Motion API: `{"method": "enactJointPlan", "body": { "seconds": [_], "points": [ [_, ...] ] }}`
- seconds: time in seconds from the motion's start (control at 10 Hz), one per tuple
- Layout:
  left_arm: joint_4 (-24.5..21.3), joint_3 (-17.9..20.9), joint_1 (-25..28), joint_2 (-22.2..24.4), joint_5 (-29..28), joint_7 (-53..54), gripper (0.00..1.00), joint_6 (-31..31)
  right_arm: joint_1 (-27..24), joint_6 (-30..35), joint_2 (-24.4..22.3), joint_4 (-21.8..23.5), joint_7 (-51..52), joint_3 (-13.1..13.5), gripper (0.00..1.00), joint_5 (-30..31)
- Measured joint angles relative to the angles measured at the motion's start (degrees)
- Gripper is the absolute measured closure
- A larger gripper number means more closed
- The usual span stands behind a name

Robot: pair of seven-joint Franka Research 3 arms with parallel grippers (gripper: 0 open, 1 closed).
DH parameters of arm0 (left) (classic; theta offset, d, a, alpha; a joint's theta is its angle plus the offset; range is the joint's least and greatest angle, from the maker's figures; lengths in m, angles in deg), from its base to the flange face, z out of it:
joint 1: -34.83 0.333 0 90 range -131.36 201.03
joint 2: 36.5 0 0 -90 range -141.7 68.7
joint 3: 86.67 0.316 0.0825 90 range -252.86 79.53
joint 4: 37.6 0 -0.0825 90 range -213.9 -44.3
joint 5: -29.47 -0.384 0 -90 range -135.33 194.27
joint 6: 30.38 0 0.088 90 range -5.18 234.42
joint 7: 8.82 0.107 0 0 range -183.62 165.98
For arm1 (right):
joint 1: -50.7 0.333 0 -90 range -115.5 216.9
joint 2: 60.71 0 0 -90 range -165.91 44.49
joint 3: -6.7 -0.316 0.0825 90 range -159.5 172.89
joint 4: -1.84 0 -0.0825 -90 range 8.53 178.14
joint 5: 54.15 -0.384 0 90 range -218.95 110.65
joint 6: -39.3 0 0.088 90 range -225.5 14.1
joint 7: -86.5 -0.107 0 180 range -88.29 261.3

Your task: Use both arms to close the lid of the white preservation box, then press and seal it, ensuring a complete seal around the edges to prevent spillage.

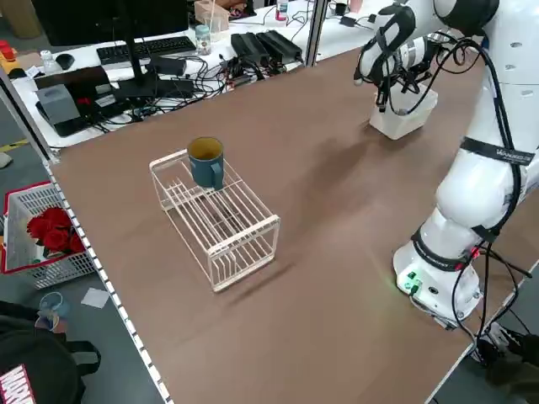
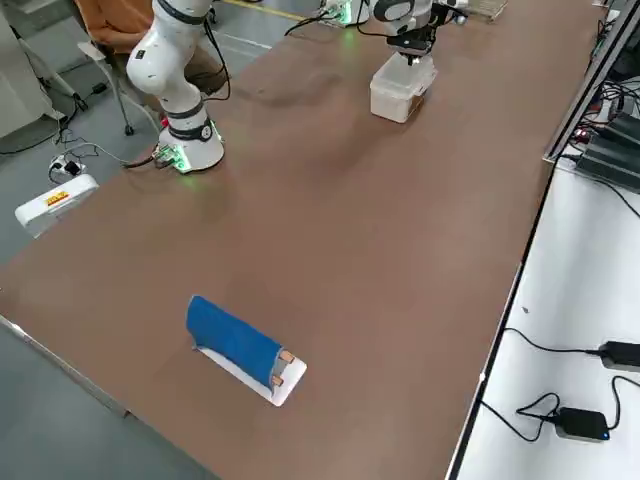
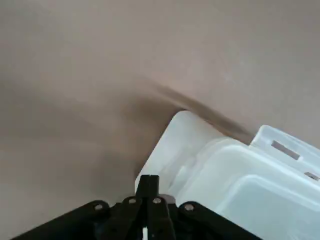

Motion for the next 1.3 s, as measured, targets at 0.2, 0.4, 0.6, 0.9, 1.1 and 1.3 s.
{"method": "enactJointPlan", "body": {
  "seconds": [0.2,0.4,0.6,0.9,1.1,1.3],
  "points": [
    [-0.4,0.2,-0.2,-0.1,0.0,-0.2,0.99,0.8,0.0,0.0,0.0,0.0,0.0,0.0,0.99,0.0],
    [-0.5,0.2,-0.2,-0.2,0.0,-0.4,0.99,1.1,0.0,0.0,0.0,0.0,-0.1,0.0,0.99,0.0],
    [-0.5,0.2,-0.2,-0.7,0.0,-0.4,0.99,1.4,0.0,0.0,0.0,0.0,-0.1,0.0,0.99,0.0],
    [-0.6,0.2,-0.2,-1.3,0.0,-0.5,0.99,2.2,0.0,0.0,0.1,-0.1,-0.2,0.0,0.99,0.0],
    [-0.6,0.2,-0.2,-1.3,0.0,-0.6,0.99,2.3,0.0,0.0,0.1,-0.1,-0.2,0.0,0.99,0.0],
    [-0.6,0.2,-0.1,-1.3,0.0,-0.8,0.99,2.4,0.0,0.0,0.1,-0.1,-0.2,0.0,0.99,0.0]
  ]
}}
